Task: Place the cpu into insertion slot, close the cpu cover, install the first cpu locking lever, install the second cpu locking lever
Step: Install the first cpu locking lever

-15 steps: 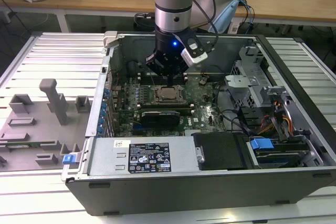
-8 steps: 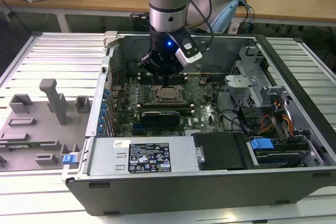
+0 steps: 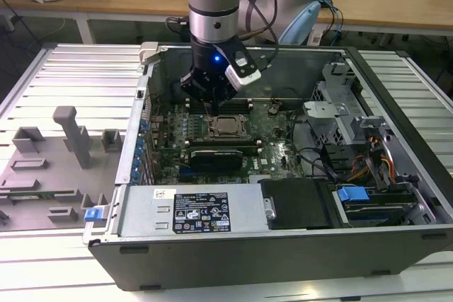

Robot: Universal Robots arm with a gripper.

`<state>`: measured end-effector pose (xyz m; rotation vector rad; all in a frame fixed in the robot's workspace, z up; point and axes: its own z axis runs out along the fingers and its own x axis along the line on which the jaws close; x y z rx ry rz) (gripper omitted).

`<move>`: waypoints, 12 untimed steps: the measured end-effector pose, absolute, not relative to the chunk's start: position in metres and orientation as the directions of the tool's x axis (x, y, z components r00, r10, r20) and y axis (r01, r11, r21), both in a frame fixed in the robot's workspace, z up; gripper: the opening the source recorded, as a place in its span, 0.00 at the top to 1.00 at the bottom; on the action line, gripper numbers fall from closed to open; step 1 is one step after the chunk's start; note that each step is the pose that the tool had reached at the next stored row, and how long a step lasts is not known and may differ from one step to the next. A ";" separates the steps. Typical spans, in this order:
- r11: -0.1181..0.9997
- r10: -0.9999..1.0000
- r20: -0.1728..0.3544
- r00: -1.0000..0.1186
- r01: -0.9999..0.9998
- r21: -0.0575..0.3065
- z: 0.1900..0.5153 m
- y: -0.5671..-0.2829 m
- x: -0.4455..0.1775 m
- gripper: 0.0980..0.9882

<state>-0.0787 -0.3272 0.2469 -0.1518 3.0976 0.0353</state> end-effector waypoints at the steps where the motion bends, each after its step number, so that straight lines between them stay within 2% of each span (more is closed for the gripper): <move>1: 0.995 -0.097 -0.041 -0.994 -0.098 0.021 0.247 -0.327 -0.080 0.99; 12: 0.995 -0.097 -0.043 -0.994 -0.098 0.021 0.255 -0.327 -0.094 0.99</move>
